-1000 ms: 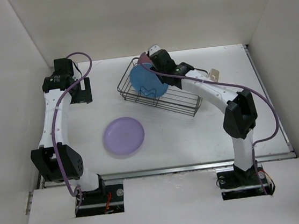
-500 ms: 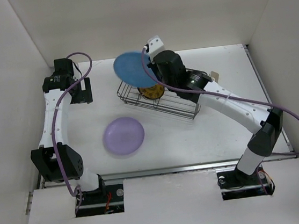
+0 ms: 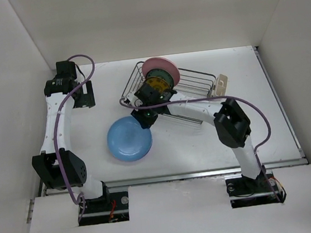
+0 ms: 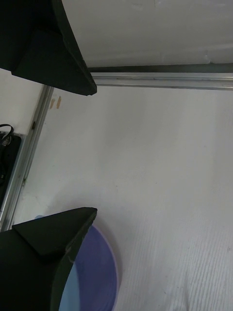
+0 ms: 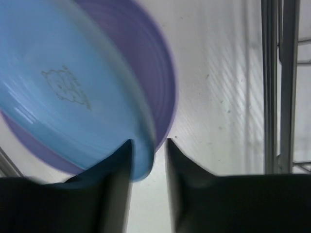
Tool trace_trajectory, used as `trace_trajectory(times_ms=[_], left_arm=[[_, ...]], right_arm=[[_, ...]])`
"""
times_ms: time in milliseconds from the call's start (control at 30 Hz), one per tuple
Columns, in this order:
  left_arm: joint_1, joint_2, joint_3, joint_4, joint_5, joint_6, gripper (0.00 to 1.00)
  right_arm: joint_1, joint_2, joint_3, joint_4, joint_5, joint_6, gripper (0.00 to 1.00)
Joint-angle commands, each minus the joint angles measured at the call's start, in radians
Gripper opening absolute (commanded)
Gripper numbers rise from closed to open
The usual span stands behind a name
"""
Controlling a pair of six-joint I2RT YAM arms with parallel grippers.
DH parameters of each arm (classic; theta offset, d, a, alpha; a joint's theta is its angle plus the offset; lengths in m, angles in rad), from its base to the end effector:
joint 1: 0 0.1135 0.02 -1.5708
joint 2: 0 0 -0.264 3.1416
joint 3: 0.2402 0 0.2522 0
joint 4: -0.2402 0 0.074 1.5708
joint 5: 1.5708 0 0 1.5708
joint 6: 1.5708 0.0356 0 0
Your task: Unload the plates from the dish rack
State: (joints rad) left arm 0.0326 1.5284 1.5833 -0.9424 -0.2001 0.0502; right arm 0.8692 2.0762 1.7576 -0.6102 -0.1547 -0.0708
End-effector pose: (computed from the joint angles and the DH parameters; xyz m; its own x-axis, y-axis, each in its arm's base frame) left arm 0.3185 0.0175 0.3662 -0.7820 0.0237 -0.6228 -0.1183 0.9755 0.1856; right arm 0.2957 0.3584 0.2373 -0.4580 -0.6503 -0.6060 -0.8488 0.5226 0.0807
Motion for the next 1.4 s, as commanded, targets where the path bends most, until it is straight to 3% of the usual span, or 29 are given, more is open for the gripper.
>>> trace_trajectory(times_ms=[0, 67, 233, 400, 500, 567, 700, 867, 1033, 1067, 1133, 1233, 1267, 1367], left_arm=[[0.000, -0.011, 0.006, -0.002, -0.021, -0.013, 1.00], [0.000, -0.002, 0.006, -0.002, -0.021, -0.013, 1.00], [0.000, -0.002, 0.006, -0.002, -0.030, -0.013, 1.00], [0.000, -0.002, 0.006, -0.002, -0.039, -0.013, 1.00], [0.000, -0.002, 0.006, -0.002, -0.039, -0.004, 1.00], [0.000, -0.002, 0.006, 0.007, -0.039, 0.005, 1.00], [0.000, 0.007, 0.006, 0.007, -0.039, 0.005, 1.00], [0.000, 0.029, 0.015, 0.007, -0.048, 0.005, 1.00], [0.000, 0.048, 0.033, -0.002, -0.048, 0.005, 1.00], [0.000, 0.049, 0.034, -0.002, -0.048, -0.004, 1.00], [0.000, 0.058, 0.034, -0.002, -0.058, -0.004, 1.00], [0.000, 0.058, 0.034, -0.012, -0.058, -0.004, 1.00], [0.000, 0.058, 0.034, -0.012, -0.058, -0.004, 1.00], [0.000, 0.058, 0.034, -0.012, -0.067, -0.004, 1.00]], right_arm=[[0.002, -0.015, 0.091, 0.003, -0.088, 0.022, 0.41], [0.002, -0.015, 0.106, -0.016, -0.057, 0.031, 0.61], [0.011, -0.120, 0.128, 0.013, 0.105, 0.040, 0.83], [-0.079, -0.303, 0.094, 0.174, 0.280, 0.123, 0.90], [-0.185, -0.266, 0.117, 0.210, 0.438, 0.164, 0.90], [-0.246, -0.204, 0.217, 0.159, 0.536, 0.164, 0.90], [-0.329, -0.044, 0.318, 0.122, 0.500, 0.154, 0.90], [-0.363, -0.004, 0.278, 0.191, 0.396, 0.065, 0.87], [-0.395, 0.050, 0.269, 0.234, 0.337, 0.068, 0.73], [-0.404, 0.074, 0.285, 0.246, 0.349, 0.068, 0.61], [-0.404, 0.097, 0.307, 0.247, 0.368, 0.068, 0.51], [-0.404, 0.097, 0.319, 0.247, 0.379, 0.048, 0.24], [-0.404, 0.087, 0.292, 0.257, 0.379, 0.048, 0.09], [-0.404, 0.033, 0.246, 0.286, 0.415, 0.000, 0.00]])
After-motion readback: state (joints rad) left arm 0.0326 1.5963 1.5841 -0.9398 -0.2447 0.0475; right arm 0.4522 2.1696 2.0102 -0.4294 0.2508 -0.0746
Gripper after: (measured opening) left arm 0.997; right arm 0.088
